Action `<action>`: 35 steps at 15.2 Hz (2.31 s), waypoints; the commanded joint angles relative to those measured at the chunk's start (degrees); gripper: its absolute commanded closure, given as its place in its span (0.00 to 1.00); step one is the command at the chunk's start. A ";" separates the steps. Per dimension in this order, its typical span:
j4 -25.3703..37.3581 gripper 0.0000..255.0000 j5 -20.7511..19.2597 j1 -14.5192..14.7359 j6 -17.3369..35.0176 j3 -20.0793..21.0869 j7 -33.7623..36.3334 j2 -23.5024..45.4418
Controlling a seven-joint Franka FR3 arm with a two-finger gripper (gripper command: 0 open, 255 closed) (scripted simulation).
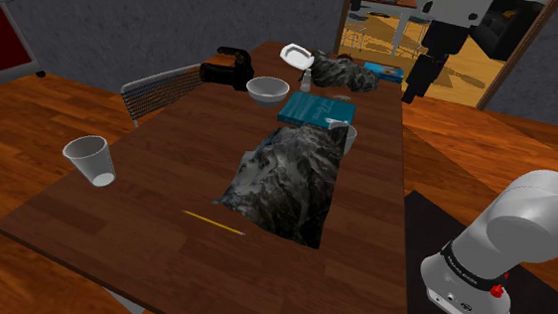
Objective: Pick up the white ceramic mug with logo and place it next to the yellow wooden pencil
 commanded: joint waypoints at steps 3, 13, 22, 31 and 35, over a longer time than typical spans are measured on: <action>-1.32 0.00 -0.52 -0.33 3.64 -0.64 -1.04 2.30; -3.29 0.00 -1.89 -1.57 21.21 -4.08 -5.98 17.73; 1.67 0.00 -0.39 -2.24 34.16 -7.02 -10.85 35.55; 4.03 0.00 2.12 -2.57 41.98 -7.66 -13.77 45.85; 3.31 0.00 2.64 -2.49 43.88 -7.53 -14.11 47.05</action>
